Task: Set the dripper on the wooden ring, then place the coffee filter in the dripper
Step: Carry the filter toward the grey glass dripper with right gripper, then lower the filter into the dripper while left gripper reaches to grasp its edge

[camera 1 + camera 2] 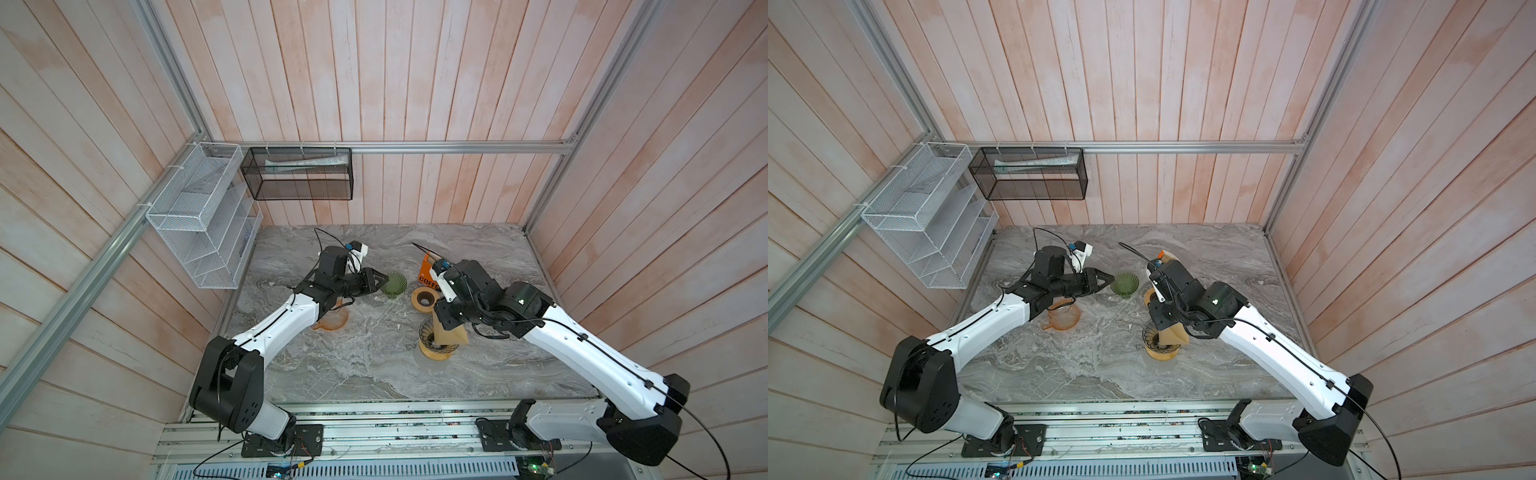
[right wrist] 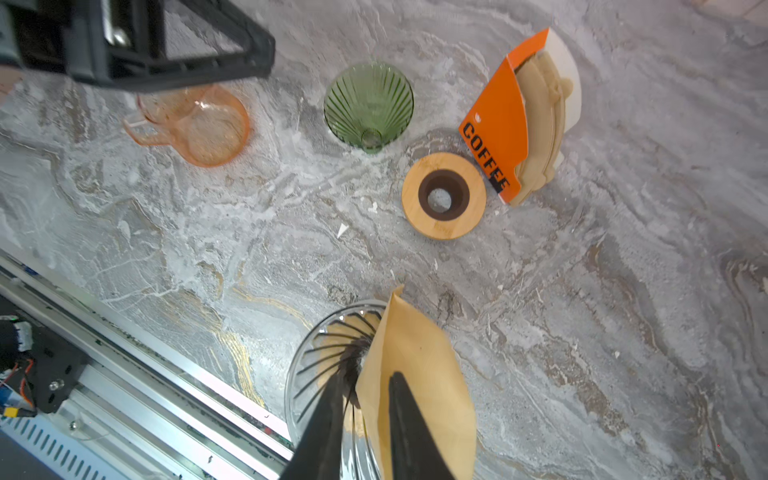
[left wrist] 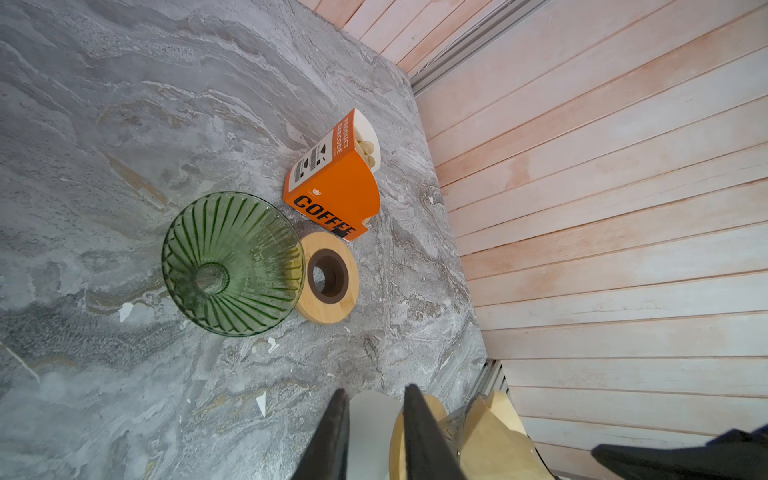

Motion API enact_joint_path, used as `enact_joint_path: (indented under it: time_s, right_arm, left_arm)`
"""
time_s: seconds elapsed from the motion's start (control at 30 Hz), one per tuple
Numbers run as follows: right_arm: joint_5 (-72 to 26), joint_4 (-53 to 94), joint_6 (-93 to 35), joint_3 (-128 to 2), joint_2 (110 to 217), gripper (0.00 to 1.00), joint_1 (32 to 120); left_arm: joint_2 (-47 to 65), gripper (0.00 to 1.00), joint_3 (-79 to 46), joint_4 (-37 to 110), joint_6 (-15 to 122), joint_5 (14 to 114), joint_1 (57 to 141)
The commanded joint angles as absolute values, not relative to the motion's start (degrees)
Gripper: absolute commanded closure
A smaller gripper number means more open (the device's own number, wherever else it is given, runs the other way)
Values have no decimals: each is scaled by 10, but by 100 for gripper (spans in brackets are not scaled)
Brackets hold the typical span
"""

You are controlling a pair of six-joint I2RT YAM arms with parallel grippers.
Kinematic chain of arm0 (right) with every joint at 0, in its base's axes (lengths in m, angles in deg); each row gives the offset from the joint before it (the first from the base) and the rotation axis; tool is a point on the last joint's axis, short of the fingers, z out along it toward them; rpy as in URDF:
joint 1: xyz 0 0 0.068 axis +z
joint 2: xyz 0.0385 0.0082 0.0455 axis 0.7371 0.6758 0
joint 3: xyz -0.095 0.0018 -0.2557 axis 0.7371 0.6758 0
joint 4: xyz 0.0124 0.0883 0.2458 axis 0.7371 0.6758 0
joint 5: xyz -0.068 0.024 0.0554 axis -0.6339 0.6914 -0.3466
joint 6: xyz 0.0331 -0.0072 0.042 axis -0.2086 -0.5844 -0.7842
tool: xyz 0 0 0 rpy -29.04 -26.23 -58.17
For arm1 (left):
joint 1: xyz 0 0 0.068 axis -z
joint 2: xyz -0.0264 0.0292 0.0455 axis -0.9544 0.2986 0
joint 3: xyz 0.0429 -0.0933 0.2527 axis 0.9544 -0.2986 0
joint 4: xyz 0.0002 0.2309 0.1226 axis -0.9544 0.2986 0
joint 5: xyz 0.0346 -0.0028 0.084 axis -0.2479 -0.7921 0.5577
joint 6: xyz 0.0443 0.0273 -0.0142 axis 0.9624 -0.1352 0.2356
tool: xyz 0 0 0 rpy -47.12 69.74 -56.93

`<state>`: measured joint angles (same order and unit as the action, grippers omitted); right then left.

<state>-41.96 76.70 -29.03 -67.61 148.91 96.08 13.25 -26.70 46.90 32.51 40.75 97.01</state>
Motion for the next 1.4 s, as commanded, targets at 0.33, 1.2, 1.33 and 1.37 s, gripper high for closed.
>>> enact_joint_path:
  time_s: [0.33,1.2,1.33,1.37]
  right_arm:
    - [-387,635,-297,-641,1421,76,914]
    - [-349,641,-377,-474,1263,75,842]
    - [-342,626,-375,-450,1260,75,842]
    - [-340,619,-377,-441,1259,75,842]
  left_arm:
    - [65,73,-253,529,362,431,994]
    - [142,70,-64,732,322,514,1256]
    - [170,70,-70,732,327,505,1263]
    - [174,70,-76,729,329,502,1263]
